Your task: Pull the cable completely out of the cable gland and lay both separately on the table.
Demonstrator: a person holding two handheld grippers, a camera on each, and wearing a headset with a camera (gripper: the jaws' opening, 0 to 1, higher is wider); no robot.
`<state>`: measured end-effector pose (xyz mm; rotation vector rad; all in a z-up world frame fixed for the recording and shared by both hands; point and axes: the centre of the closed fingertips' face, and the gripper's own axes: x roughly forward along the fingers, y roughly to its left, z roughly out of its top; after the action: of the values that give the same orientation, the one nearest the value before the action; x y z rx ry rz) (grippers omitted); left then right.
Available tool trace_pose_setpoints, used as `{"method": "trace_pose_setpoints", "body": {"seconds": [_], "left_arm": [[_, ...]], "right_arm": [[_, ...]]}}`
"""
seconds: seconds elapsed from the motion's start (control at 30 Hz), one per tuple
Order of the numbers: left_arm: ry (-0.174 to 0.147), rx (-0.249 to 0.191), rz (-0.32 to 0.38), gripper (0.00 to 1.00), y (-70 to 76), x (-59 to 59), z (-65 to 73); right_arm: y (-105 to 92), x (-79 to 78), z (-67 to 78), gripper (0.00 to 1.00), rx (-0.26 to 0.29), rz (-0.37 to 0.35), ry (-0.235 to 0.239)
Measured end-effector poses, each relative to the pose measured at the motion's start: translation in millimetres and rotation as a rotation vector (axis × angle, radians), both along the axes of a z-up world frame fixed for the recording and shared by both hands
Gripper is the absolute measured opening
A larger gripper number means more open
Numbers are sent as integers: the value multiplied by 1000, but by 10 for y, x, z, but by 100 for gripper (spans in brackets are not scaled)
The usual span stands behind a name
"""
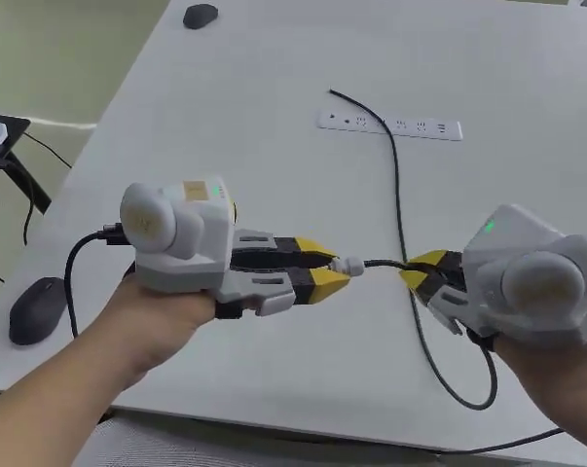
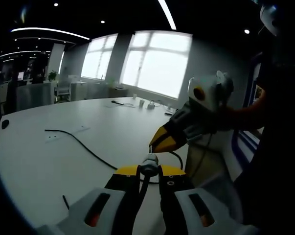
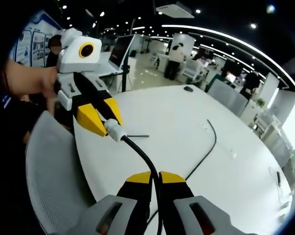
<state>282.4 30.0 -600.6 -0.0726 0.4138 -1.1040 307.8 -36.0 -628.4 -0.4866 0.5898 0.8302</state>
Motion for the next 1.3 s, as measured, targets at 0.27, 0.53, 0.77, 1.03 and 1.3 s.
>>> {"method": "trace_pose_setpoints", "body": {"seconds": [0.27, 0.53, 0.77, 1.03, 1.3], "left_arm": [[7, -2, -1, 15, -4, -10, -7], [4, 4, -9, 15, -45, -42, -24], [2, 9, -12, 15, -56, -69, -41], [9, 10, -5, 15, -36, -66, -51], [7, 3, 5, 15, -20, -31, -23]], "right_arm": [[-250, 38, -184, 0, 60, -155, 99], [-423, 52, -337, 0, 94, -252, 156], [-546, 5, -529, 0, 151, -387, 265], [-523, -13, -454, 1, 134, -335, 195], [-552, -3, -291, 6, 67, -231, 97]]}}
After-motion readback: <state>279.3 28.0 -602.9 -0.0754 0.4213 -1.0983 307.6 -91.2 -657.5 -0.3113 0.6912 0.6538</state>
